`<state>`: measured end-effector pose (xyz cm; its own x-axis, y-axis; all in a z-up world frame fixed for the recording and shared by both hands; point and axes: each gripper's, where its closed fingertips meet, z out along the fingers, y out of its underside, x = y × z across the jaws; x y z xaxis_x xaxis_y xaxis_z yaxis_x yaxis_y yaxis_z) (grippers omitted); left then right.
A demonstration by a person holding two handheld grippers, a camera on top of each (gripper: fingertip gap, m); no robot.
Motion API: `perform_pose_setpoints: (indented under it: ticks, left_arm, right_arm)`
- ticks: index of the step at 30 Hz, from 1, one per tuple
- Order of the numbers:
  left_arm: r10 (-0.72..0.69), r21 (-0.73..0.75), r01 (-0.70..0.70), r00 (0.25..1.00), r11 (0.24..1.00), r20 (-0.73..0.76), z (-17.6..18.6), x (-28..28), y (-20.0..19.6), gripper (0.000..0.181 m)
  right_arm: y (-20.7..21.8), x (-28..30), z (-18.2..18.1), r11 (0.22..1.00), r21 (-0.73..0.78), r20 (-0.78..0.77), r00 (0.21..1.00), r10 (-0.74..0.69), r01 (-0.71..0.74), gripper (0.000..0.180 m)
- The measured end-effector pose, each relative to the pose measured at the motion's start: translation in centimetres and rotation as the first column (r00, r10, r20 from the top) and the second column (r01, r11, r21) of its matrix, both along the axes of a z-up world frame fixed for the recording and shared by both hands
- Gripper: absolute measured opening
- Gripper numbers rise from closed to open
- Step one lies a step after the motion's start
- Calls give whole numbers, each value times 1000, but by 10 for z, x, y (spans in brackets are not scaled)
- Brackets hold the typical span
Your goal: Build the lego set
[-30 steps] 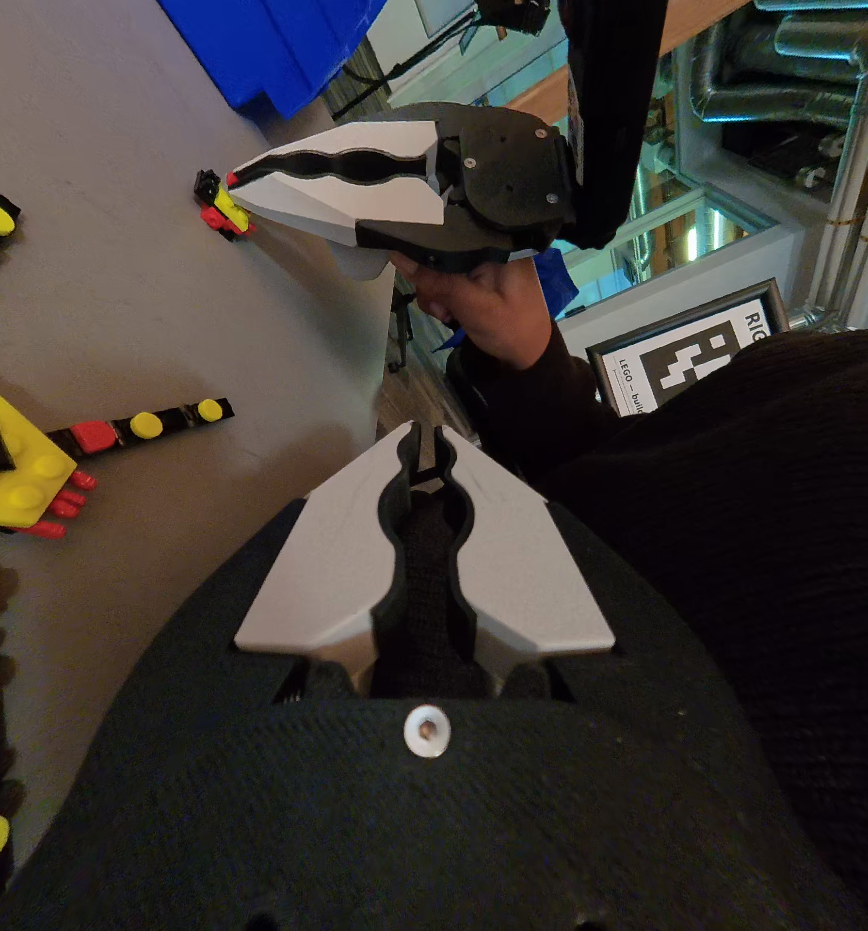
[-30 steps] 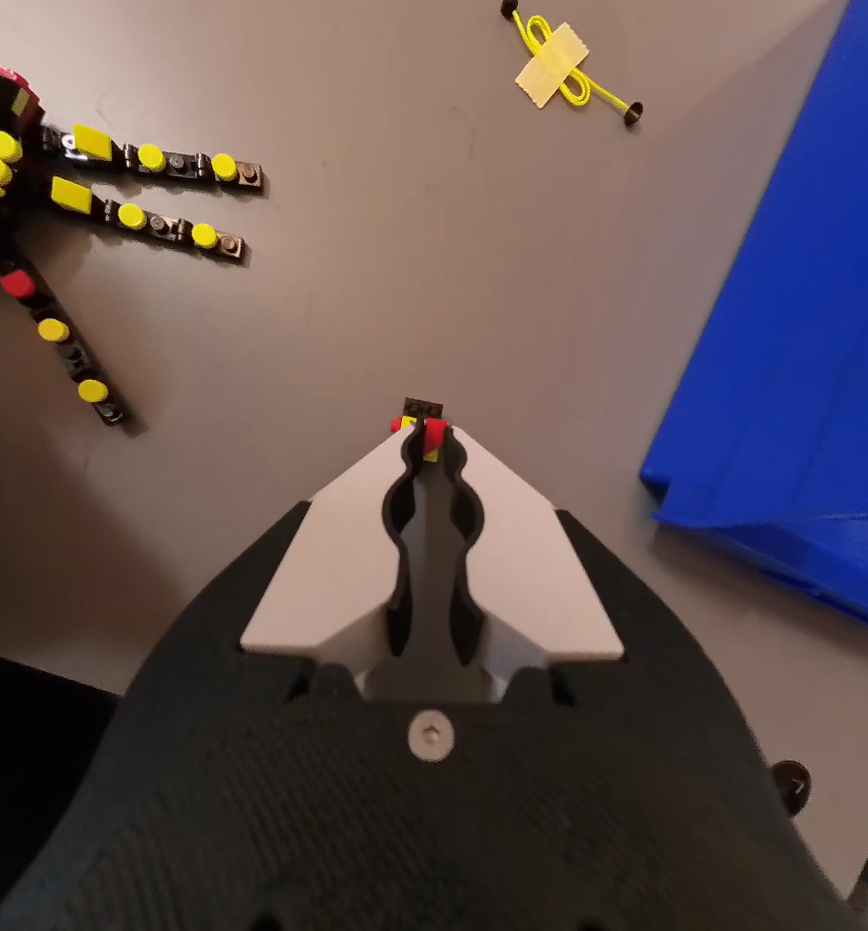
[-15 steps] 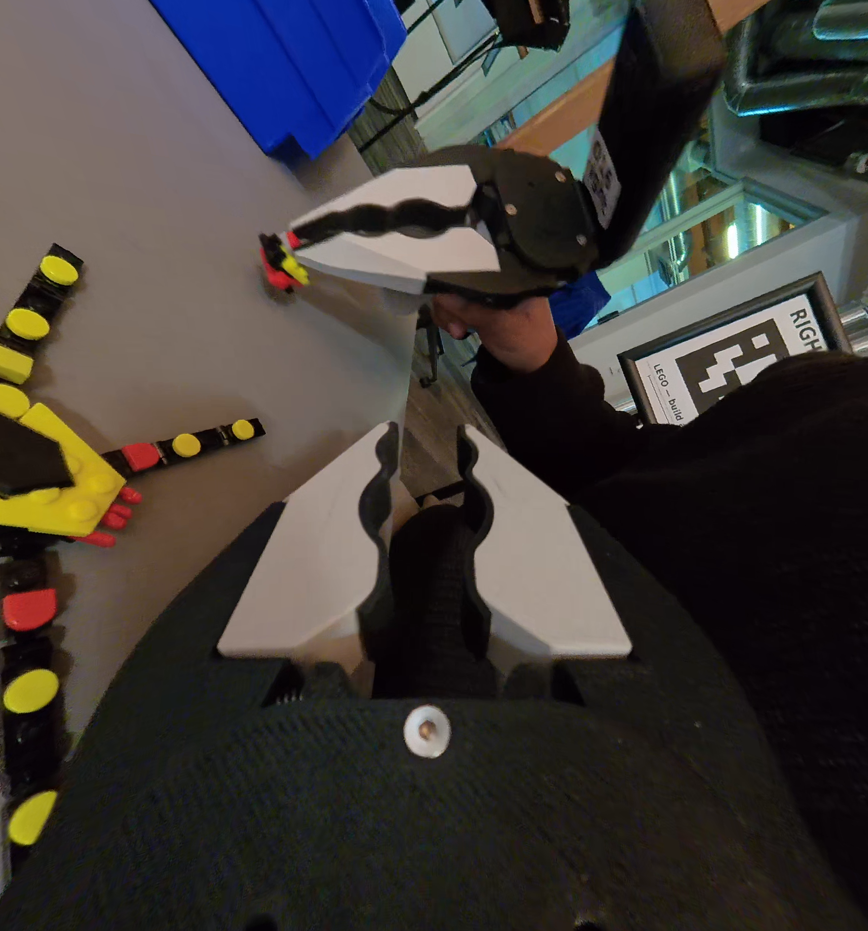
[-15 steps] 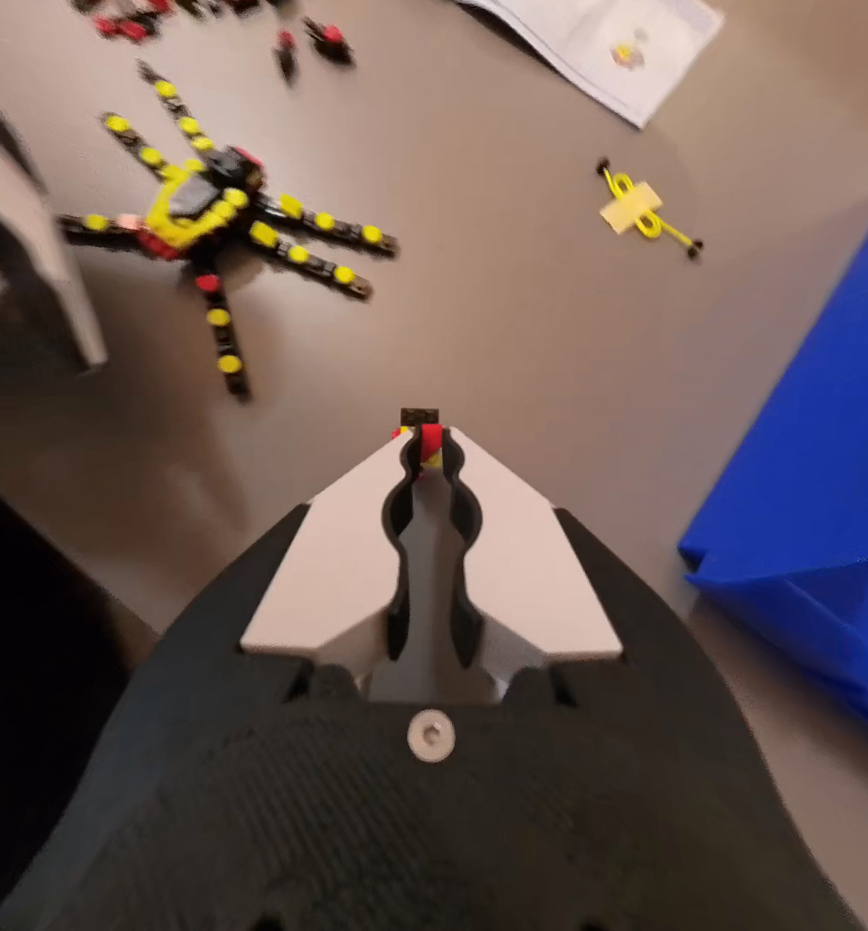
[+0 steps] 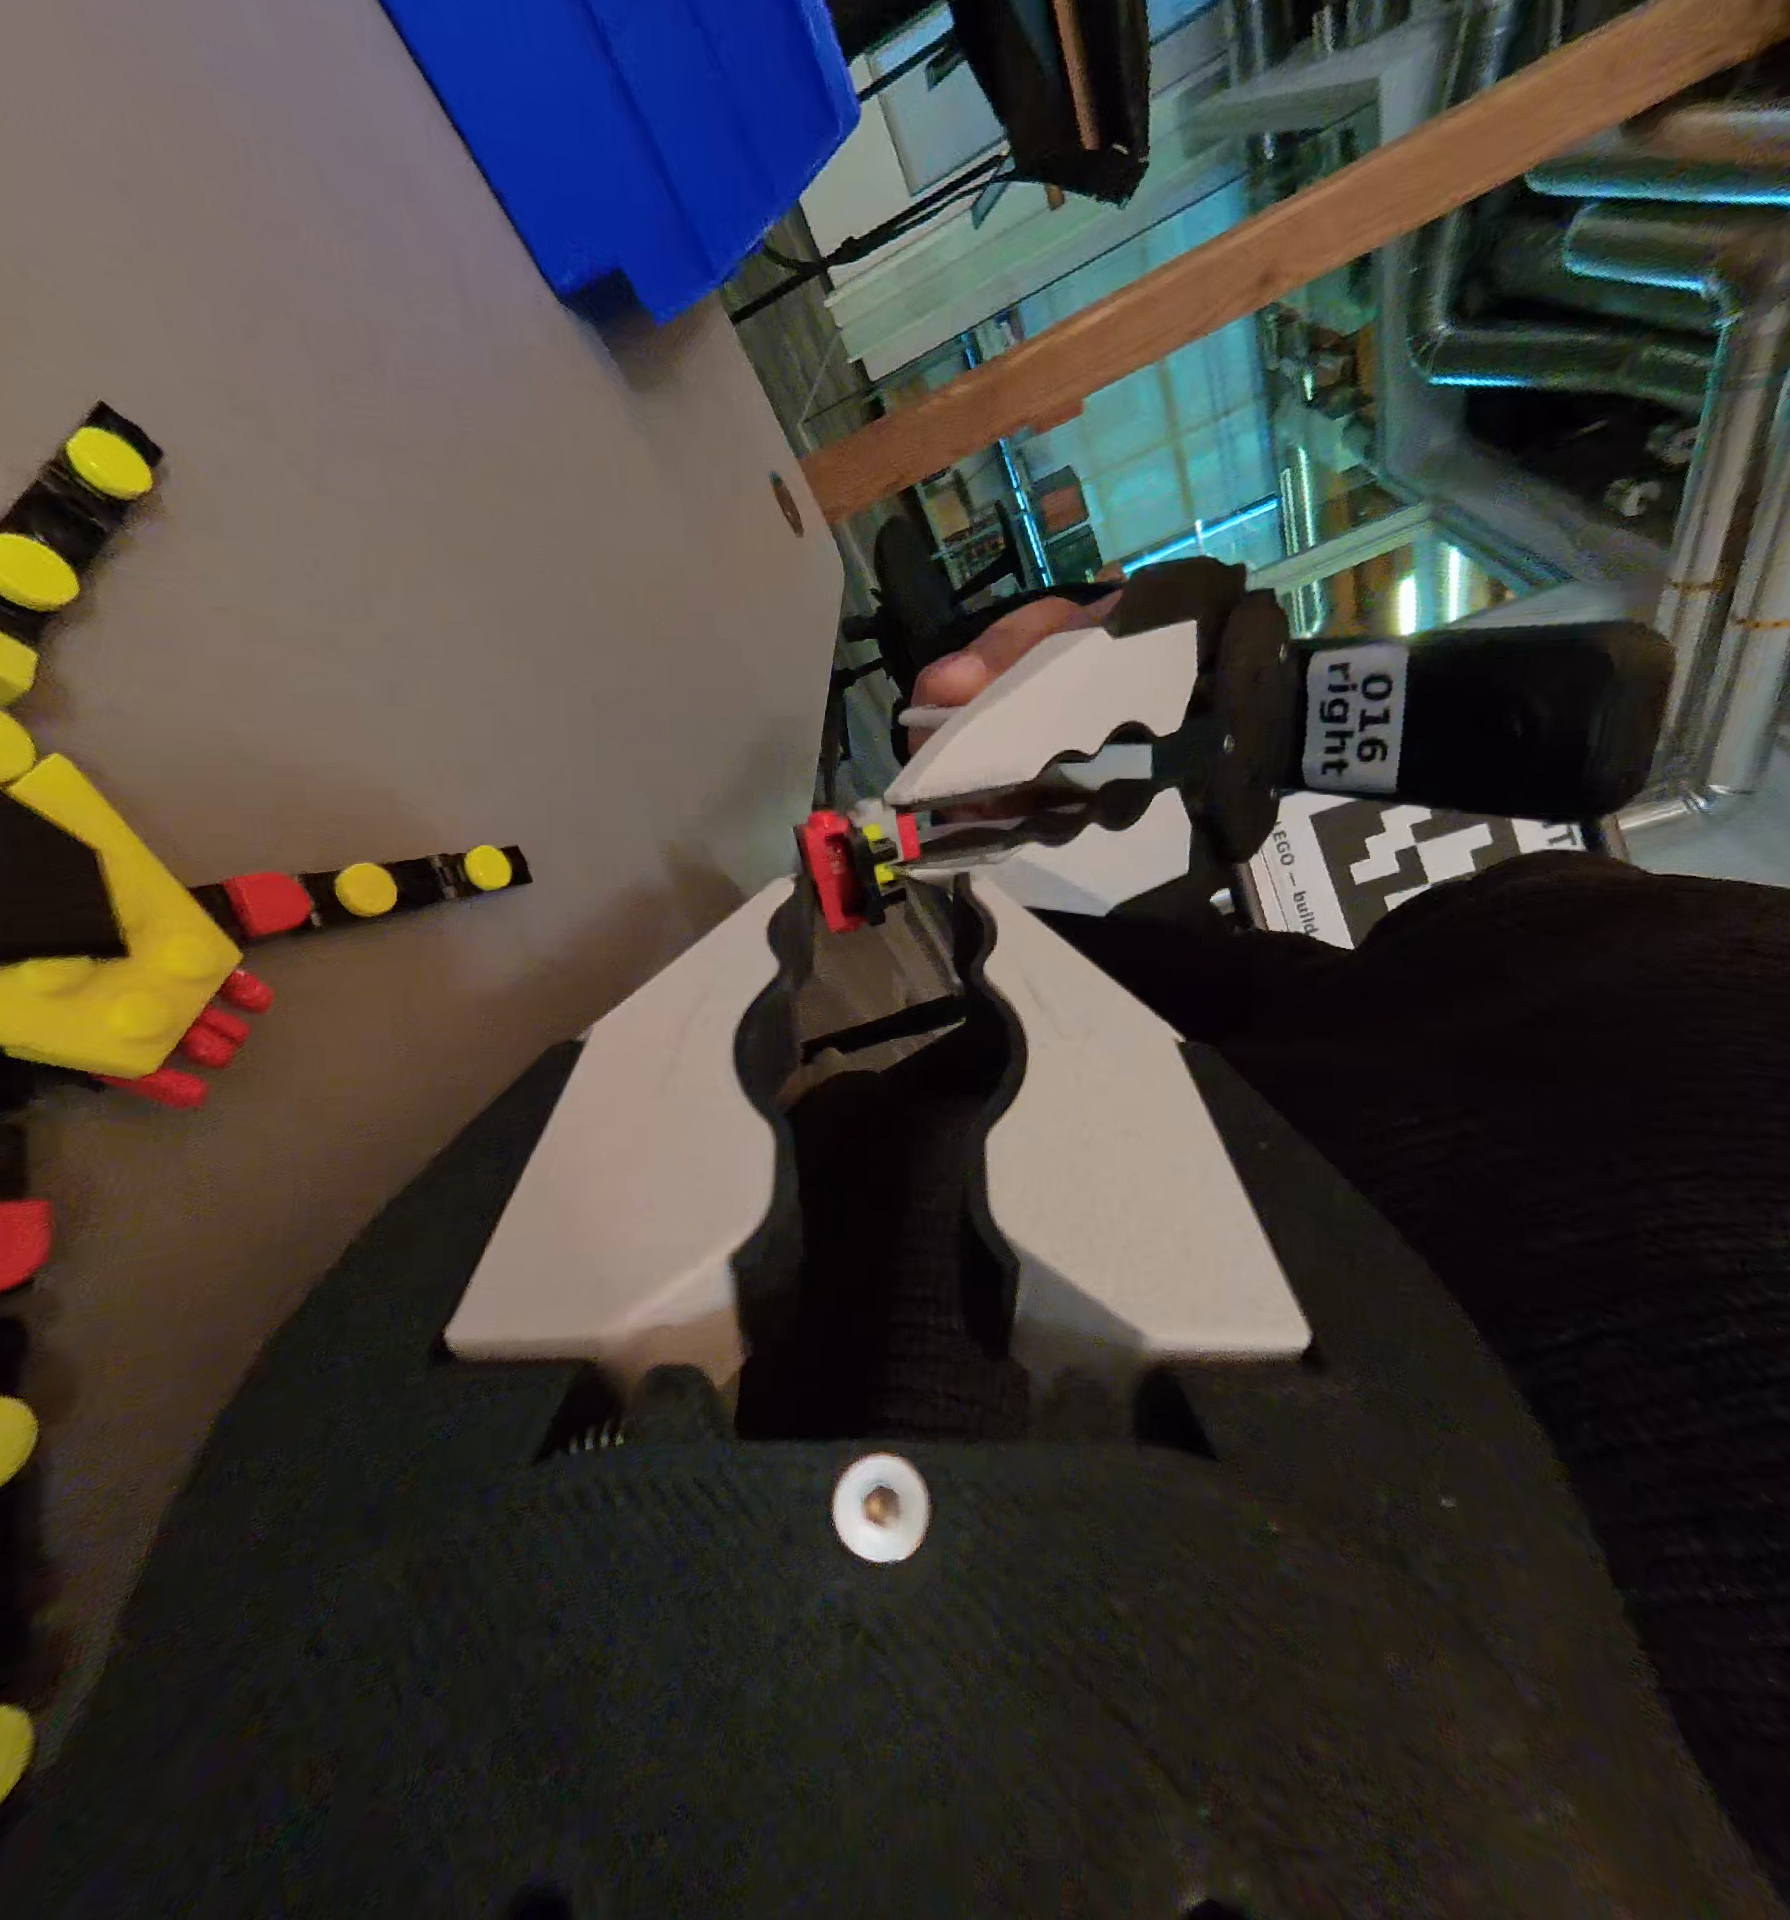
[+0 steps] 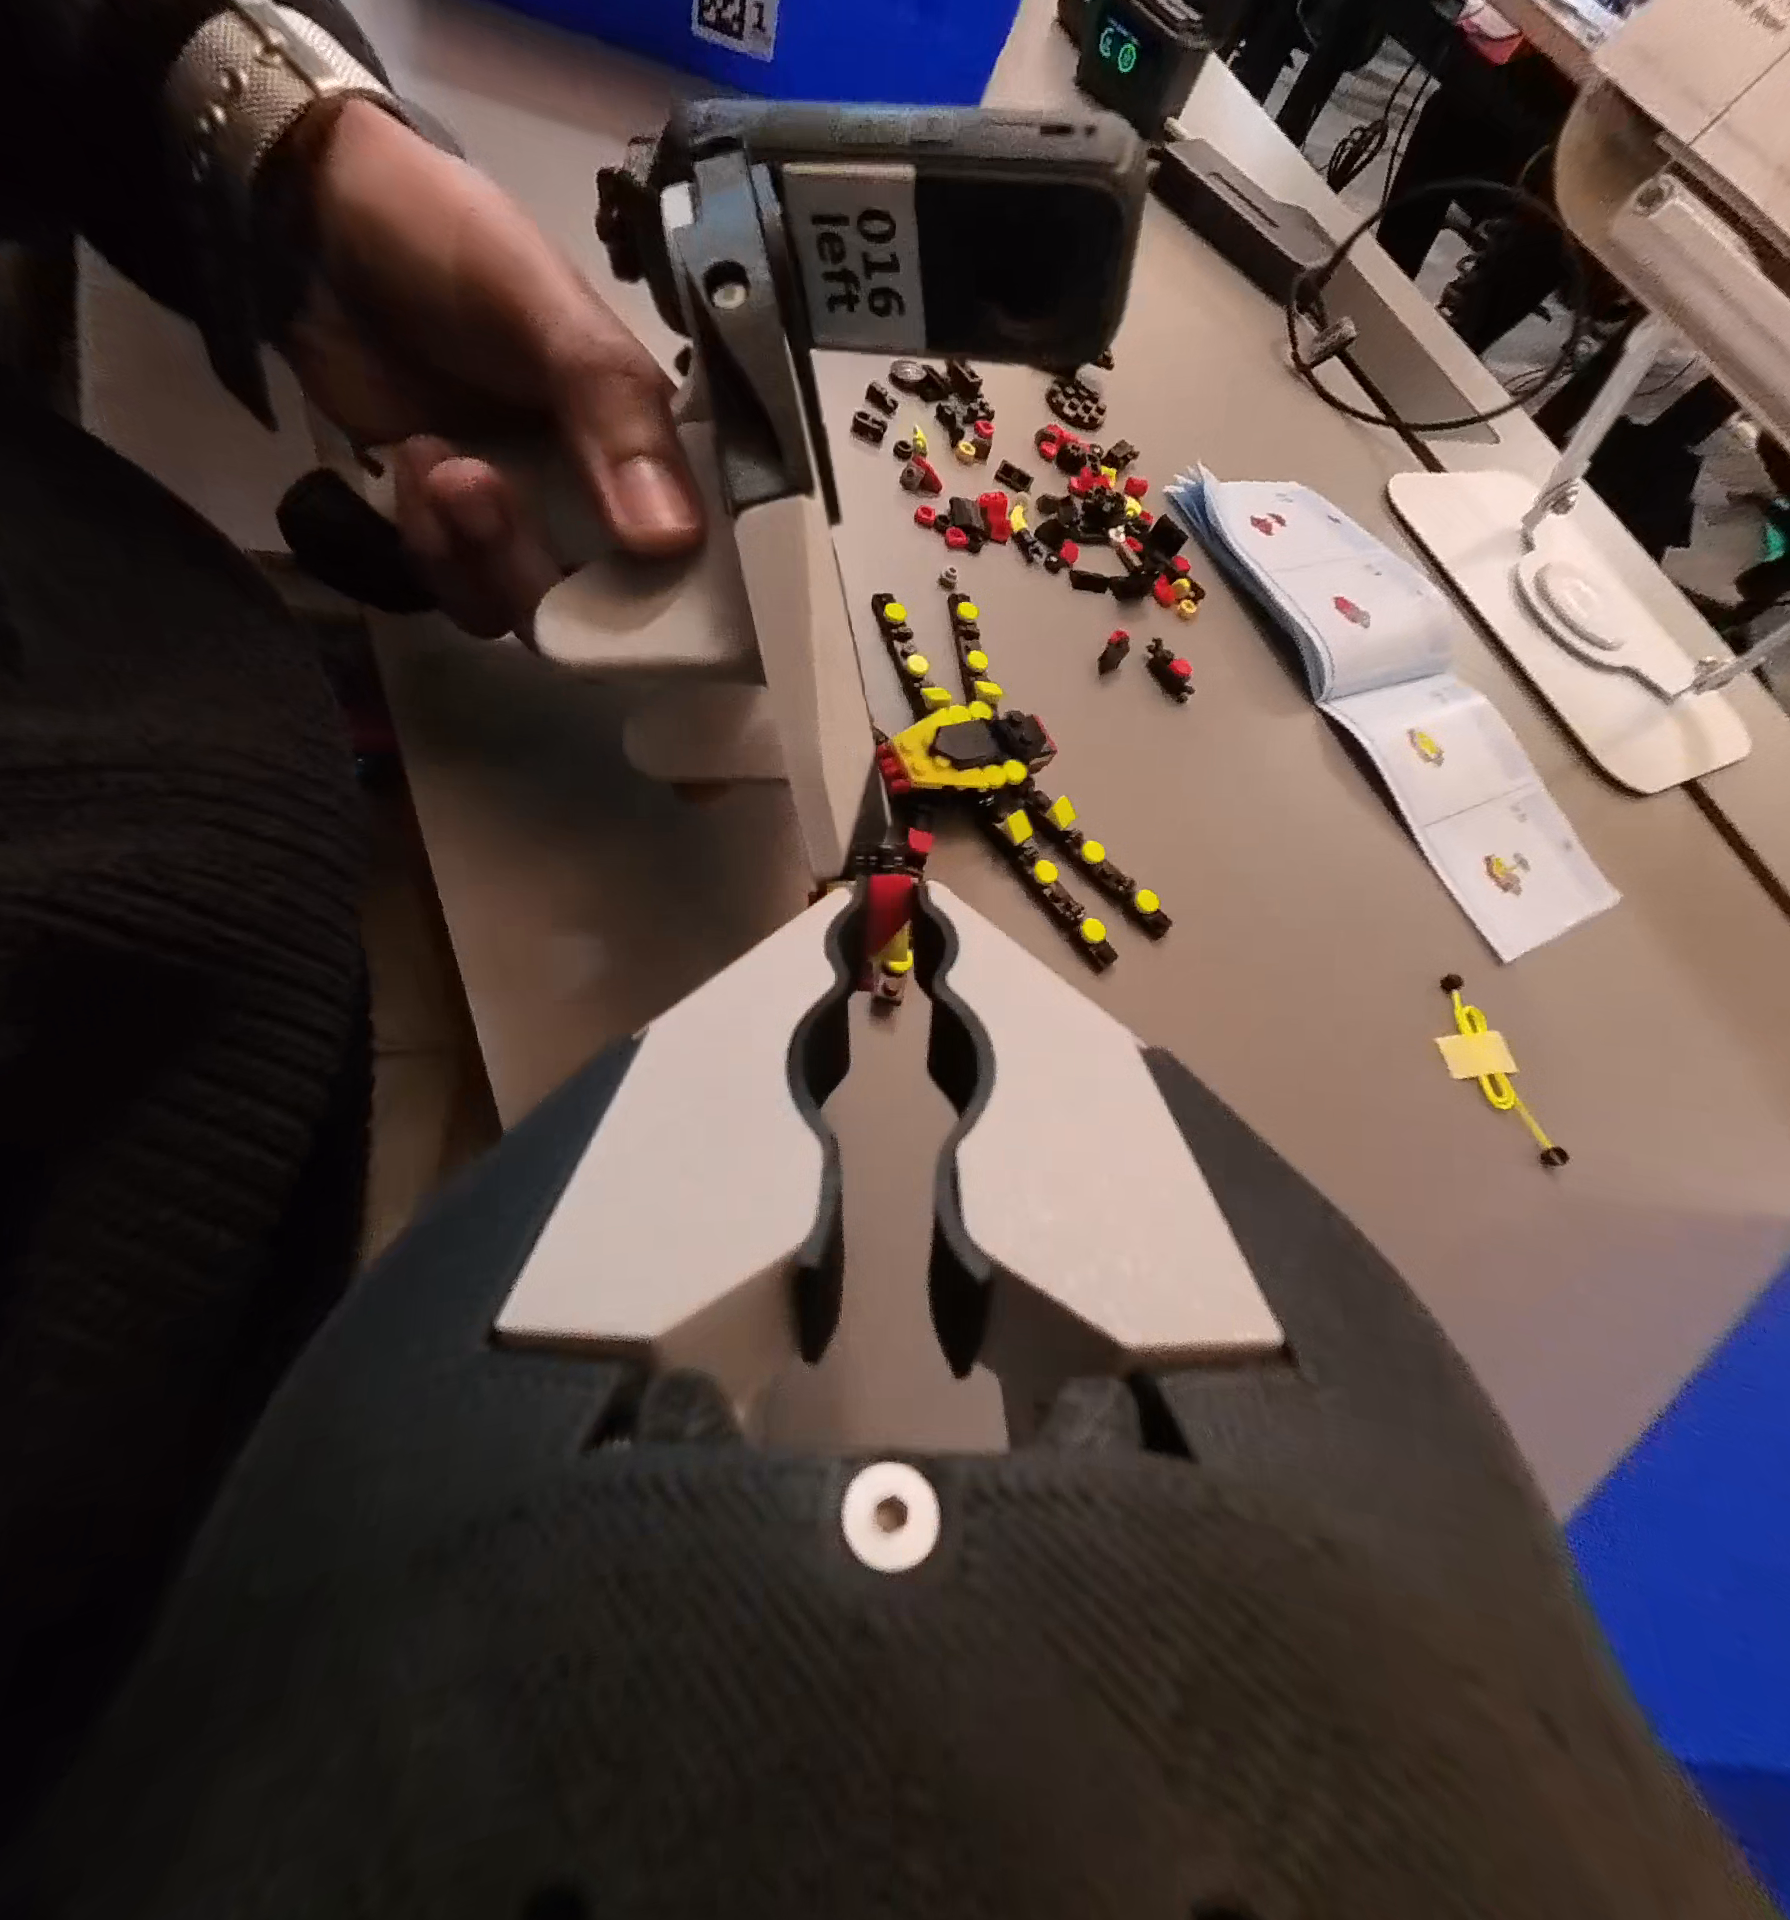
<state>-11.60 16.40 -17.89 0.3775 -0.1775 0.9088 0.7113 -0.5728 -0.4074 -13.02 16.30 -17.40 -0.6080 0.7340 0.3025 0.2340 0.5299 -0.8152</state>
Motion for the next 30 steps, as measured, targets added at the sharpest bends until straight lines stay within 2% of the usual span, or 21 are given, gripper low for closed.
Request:
perform_pose_setpoints:
  ticks: [5,14,17,19,21,22,26,28,30]
  left_arm:
    - [-15,13,15,1000,1000,22,3,0,-3,15]
    - [-13,46,13,1000,999,7,8,-1,-3,14]
    - [-5,64,5,1000,998,3,11,-2,-3,14]
    - [6,87,-6,1000,996,4,15,-4,-3,14]
    - [19,111,-19,1000,994,6,19,-6,-3,14]
    - [26,125,-27,1000,992,5,21,-8,-3,14]
    - [41,201,-34,999,979,-29,33,-10,-4,13]
    - [43,248,-21,996,969,-83,39,-7,-6,13]
    - [38,285,6,988,959,-151,42,-3,-7,13]
  right_arm:
    - [-3,1,6,1000,-16,-18,1000,18,-19,6]
    - [-4,0,13,994,-110,-14,1000,18,-20,6]
    - [-2,-2,16,986,-164,-7,1000,-3,2,14]
    - [0,-4,19,967,-254,24,999,-22,27,20]
    - [-1,-3,23,919,-394,82,997,2,30,37]
    - [0,-3,26,882,-469,118,993,12,45,38]
    - [1,-3,34,655,-745,266,957,118,126,43]
    - [-3,0,34,562,-814,307,930,202,146,48]
    - [-8,2,38,527,-841,290,926,242,125,48]
